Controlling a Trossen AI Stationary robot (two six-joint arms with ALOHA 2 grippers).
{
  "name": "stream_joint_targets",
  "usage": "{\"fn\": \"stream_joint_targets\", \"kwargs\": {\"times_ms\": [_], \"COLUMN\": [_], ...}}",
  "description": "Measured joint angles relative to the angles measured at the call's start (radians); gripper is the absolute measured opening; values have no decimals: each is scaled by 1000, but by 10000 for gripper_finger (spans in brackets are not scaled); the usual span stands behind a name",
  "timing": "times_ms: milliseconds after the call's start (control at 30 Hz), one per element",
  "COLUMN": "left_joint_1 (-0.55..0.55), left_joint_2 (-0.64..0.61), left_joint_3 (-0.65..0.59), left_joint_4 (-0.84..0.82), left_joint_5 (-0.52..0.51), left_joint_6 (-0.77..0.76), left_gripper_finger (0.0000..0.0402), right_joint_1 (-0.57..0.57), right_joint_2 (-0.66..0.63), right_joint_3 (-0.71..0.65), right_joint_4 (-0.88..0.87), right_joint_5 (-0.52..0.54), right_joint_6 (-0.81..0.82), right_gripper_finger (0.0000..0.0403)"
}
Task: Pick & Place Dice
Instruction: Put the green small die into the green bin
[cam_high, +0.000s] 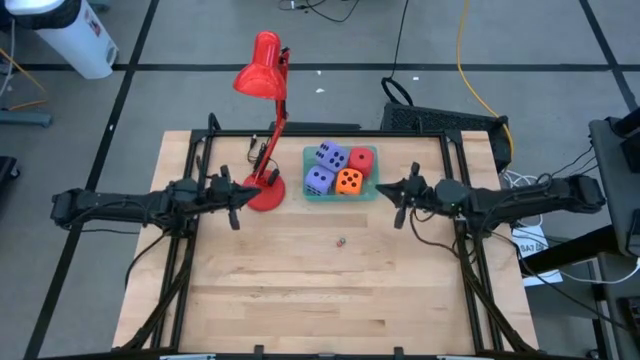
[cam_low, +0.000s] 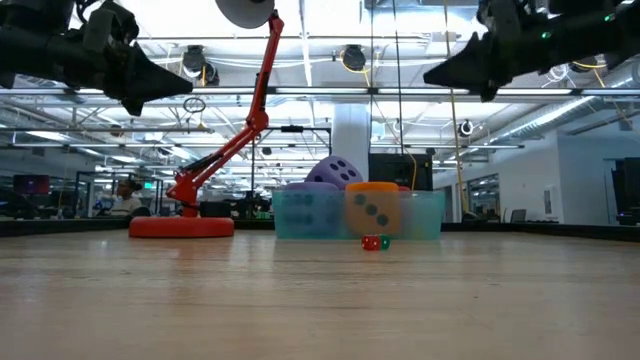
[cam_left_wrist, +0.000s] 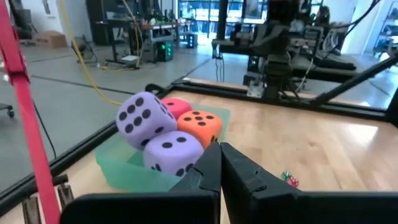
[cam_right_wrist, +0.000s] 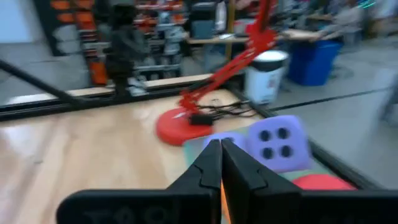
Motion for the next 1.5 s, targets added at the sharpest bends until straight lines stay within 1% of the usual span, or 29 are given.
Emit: {"fn": "stream_joint_targets", "kwargs": {"times_ms": [100,200,333,500,567,733,867,967,1033,1167,1267,1333,1400,1500], "left_joint_1": [0,-1,-1,-1,-1,-1,-1,-3,-3,-3,-3,-3,-4,-4], "left_joint_2": [1,1,1,1,2,2,2,2,2,2,2,2,2,2], "left_joint_3": [0,0,0,0,0,0,0,0,0,0,0,0,0,0], "left_joint_4": [-19,-23,-25,-24,-24,-23,-23,-25,-25,-26,-27,-33,-35,-49], "left_joint_5": [11,13,13,14,14,14,14,15,16,15,15,15,17,17], "left_joint_6": [-1,-1,0,7,6,-9,-20,-39,-51,-54,-61,-69,-69,-69], "left_gripper_finger": [3,4,11,3,7,18,8,4,8,23,23,18,12,4], "right_joint_1": [72,129,218,320,338,338,306,286,282,282,283,274,258,233], "right_joint_2": [2,7,34,129,180,336,441,499,536,634,728,785,835,894], "right_joint_3": [0,0,0,0,0,0,0,3,26,116,187,231,263,287], "right_joint_4": [-19,-36,-40,21,54,145,200,258,248,215,211,213,211,205], "right_joint_5": [142,186,186,180,137,74,0,-27,-57,-131,-130,-102,-69,-53], "right_joint_6": [-10,34,80,112,127,119,95,91,88,40,7,6,18,34], "right_gripper_finger": [1,0,0,0,0,0,0,0,0,0,0,0,0,0]}}
